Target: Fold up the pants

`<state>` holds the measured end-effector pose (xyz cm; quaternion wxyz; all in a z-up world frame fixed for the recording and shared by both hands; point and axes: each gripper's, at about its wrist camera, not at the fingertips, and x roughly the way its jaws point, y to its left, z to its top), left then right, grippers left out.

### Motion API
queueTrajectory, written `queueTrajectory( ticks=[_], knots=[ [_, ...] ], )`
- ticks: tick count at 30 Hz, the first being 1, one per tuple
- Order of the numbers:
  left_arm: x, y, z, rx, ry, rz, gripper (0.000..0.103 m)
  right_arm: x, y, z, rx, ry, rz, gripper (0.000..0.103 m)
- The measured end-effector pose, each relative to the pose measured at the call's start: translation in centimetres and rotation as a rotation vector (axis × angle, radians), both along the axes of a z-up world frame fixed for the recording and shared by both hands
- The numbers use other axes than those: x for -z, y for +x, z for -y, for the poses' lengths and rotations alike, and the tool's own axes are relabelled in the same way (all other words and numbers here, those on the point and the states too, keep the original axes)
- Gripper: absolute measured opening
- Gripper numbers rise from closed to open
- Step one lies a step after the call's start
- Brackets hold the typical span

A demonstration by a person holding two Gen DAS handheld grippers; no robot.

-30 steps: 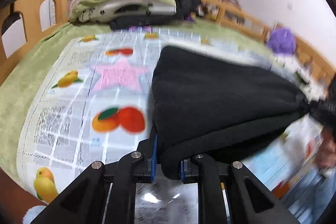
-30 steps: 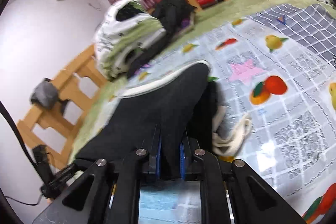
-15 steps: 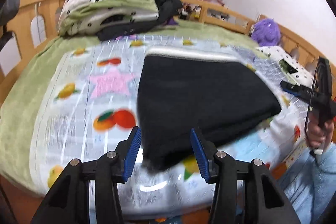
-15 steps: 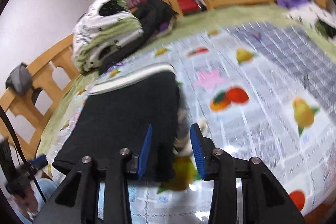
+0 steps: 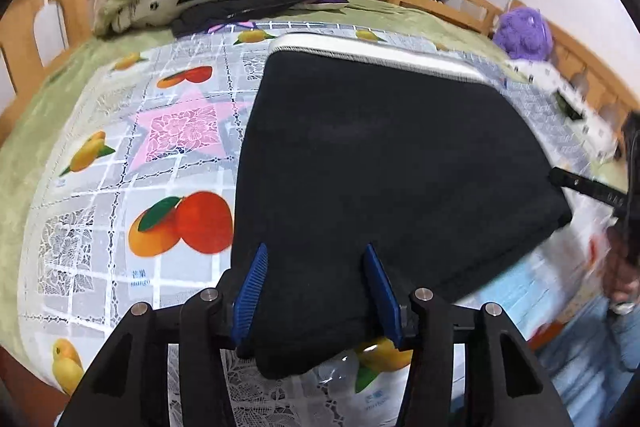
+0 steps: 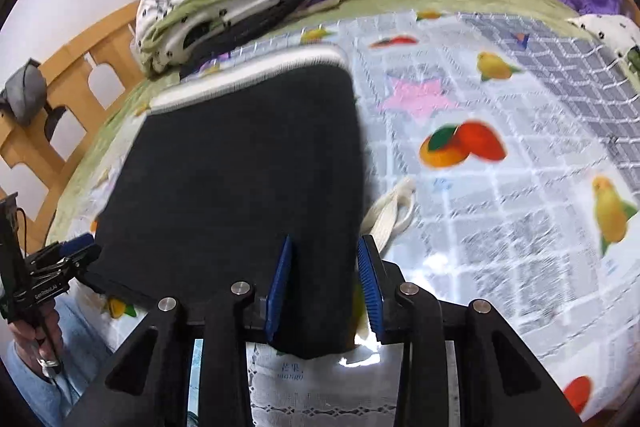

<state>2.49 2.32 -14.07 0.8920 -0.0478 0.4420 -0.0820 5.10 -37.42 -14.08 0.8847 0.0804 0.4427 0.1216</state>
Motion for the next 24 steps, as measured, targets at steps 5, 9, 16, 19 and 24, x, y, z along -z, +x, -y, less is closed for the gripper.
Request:
queueTrajectory(
  ticks=[5,9,16,19,24],
  knots=[
    [-2.4,4.8,-1.3,-0.035,-0.051,0.017,0.055,-3.0,4.5,0.7,0.032,0.053,0.062,0.042],
    [-3.9,10.7,-1.2,-0.024,-0.066,0.054,0.064,-2.8,11.2,0.3,0.037,0.046,0.017,0.043],
    [-1.0,18.9,-1.8,-0.049,-0.075,0.003,0.066,1.4,18.7,-0.4,-0.040,0.153,-0.119,0.046],
    [1.5,21.2,-2.4,-0.011,-0.189,-0.094,0.066,1.8,19.3,-0.1,-0.092,0.192,-0.129,0.048],
    [2.3,21.5,-1.7,0.028,-0.315,-0.055,0.023,2.4,20.0,0.1,-0.091,0.216,-0.117,0.019]
  ],
)
